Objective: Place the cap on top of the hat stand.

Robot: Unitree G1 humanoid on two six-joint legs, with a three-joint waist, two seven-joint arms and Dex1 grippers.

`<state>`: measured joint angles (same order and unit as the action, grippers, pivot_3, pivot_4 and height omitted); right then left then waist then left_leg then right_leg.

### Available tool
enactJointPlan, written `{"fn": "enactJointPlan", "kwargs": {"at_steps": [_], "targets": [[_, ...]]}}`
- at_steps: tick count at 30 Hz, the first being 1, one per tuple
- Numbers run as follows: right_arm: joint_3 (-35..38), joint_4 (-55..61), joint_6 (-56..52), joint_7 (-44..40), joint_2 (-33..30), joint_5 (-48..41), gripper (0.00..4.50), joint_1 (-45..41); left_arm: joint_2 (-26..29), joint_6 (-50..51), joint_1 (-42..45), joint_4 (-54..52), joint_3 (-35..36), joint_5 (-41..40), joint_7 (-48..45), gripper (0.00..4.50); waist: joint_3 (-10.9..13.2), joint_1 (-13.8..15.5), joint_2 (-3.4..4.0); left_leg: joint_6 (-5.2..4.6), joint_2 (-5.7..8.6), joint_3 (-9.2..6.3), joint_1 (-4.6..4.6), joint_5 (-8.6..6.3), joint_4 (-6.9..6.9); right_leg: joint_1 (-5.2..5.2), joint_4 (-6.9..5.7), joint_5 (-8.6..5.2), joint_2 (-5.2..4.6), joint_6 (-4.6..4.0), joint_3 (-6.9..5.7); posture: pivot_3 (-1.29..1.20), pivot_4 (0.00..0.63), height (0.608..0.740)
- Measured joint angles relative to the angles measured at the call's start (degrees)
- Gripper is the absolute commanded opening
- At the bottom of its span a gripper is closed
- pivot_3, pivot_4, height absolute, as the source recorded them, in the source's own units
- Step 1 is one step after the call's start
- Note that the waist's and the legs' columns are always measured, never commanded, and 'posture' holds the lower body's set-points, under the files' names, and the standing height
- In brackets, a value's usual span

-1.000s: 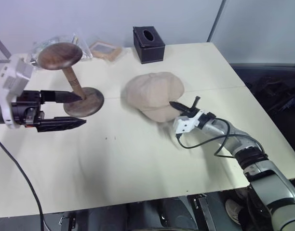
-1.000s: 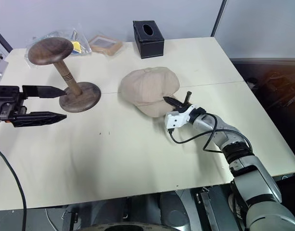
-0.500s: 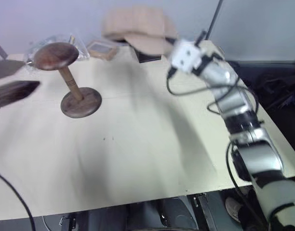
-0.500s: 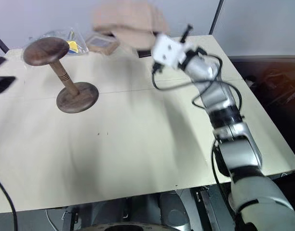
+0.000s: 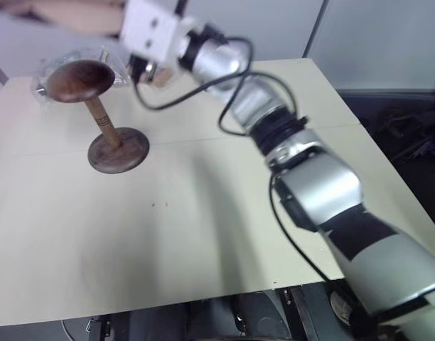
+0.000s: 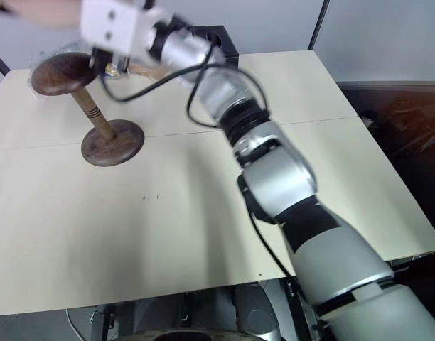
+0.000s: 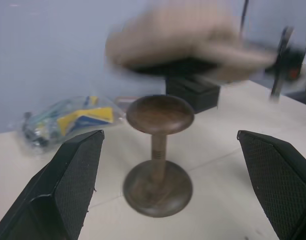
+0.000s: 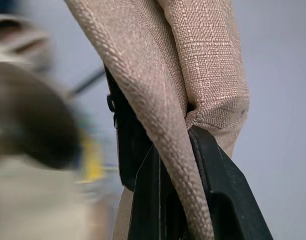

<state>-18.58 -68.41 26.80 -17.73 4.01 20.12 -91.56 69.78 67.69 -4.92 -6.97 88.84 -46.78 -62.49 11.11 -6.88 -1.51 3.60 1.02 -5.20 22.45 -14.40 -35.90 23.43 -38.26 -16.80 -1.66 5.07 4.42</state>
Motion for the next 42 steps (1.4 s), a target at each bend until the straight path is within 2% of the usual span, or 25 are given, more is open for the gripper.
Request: {"fn": "enactJointPlan", "kwargs": {"at_steps": [7,13,19,22,28,29,35,42], "targets": [[-6.1,-2.6,0.1,2.2,2.7,6.6,0.07,2.7,-0.2,1.1,-1.3,-1.3,2.0,-0.1,0.1,4.5,0.0,-0.1,0.03,0.03,0.05,-0.16,0.01,0.01,0.02,0.0,0.01,0.0,-0.01,0.0,-0.03,0.0,0.15,0.74],[-12.3,-1.3,1.4,9.9,3.2,14.1,0.07,7.9,-0.2,1.5,-1.3,-1.6,2.0,-0.2,0.3,4.5,0.0,-0.3,0.02,0.15,0.04,-0.16,0.01,0.08,0.09,0.07,-0.03,0.0,0.0,-0.01,-0.02,0.0,0.15,0.74],[-15.0,-0.3,-1.2,14.5,6.6,17.4,0.07,11.8,0.0,0.3,-0.6,-0.7,-2.5,-0.1,0.0,4.5,0.0,-0.4,-0.05,0.23,0.02,-0.16,-0.03,0.13,0.22,0.11,-0.05,0.0,0.02,-0.02,-0.01,0.0,0.15,0.74],[-14.8,-0.2,-1.6,14.5,6.7,17.3,1.04,11.6,0.0,-0.9,-0.6,-0.7,-4.8,-0.1,-0.5,4.5,0.0,-0.4,-0.04,0.23,0.02,-0.18,-0.02,0.13,0.21,0.09,-0.05,0.0,0.01,-0.02,-0.02,0.0,0.15,0.74],[-14.7,0.2,-1.4,14.1,6.2,17.2,4.13,11.6,-0.4,-3.5,-1.0,-1.7,-8.8,0.0,-1.5,4.5,0.0,-0.3,-0.04,0.23,0.02,-0.2,-0.02,0.13,0.22,0.1,-0.05,0.01,0.0,-0.02,-0.02,0.0,0.15,0.74],[-14.7,0.7,-1.3,14.1,6.1,17.2,4.47,11.6,-0.4,-3.8,-0.9,-1.7,-9.6,0.0,-1.5,4.5,0.0,-0.3,-0.03,0.23,0.02,-0.2,-0.03,0.13,0.22,0.1,-0.05,0.01,0.0,-0.02,-0.02,0.0,0.15,0.74],[-15.0,7.7,1.7,12.9,3.2,17.4,4.47,14.5,-1.6,-5.1,0.6,-2.5,-14.4,-0.2,-1.1,4.5,0.0,-0.1,-0.08,0.23,0.04,-0.23,-0.02,0.13,0.21,0.06,-0.03,0.01,0.0,-0.02,-0.05,0.0,0.15,0.74],[-16.0,25.8,4.6,1.3,-10.5,15.7,4.47,33.1,-4.2,-8.0,2.9,-4.7,-21.7,-1.0,0.5,4.5,-0.2,0.8,-0.39,0.22,0.07,-0.31,-0.02,0.13,0.06,-0.05,-0.06,0.02,0.0,0.0,-0.13,0.0,0.15,0.74]]}}
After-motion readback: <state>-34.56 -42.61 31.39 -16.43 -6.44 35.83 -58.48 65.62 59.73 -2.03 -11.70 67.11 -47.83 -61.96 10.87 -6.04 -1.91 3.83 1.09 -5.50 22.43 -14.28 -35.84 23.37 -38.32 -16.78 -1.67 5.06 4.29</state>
